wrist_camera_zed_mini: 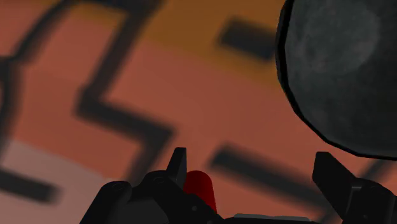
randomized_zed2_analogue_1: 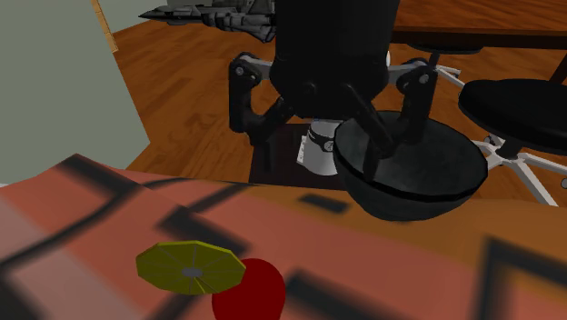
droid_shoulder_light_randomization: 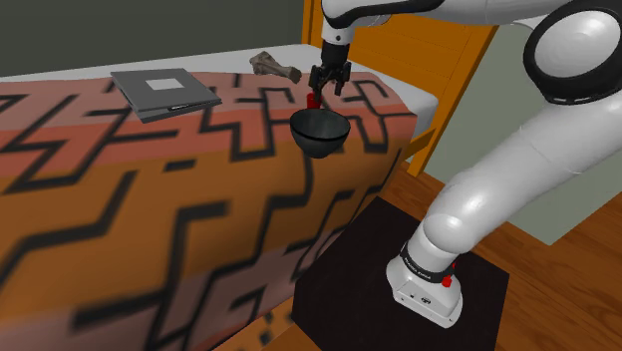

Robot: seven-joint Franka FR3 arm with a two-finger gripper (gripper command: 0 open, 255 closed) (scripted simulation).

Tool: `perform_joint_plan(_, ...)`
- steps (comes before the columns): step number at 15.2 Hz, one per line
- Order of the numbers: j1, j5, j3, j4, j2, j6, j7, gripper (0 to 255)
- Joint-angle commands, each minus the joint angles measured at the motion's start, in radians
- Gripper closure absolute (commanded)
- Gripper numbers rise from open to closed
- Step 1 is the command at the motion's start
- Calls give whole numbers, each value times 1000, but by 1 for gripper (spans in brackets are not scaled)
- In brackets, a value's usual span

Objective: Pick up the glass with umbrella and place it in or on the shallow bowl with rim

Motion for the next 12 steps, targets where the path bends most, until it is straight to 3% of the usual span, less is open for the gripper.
perform_joint_plan(1, -6, 1, -19, 81, 72, -12, -39, 0)
perform_joint_plan(7, -27, 24, -53, 317, 289, -40, -129, 0)
perform_joint_plan(12, -28, 24, -53, 252, 291, 26, -130, 0)
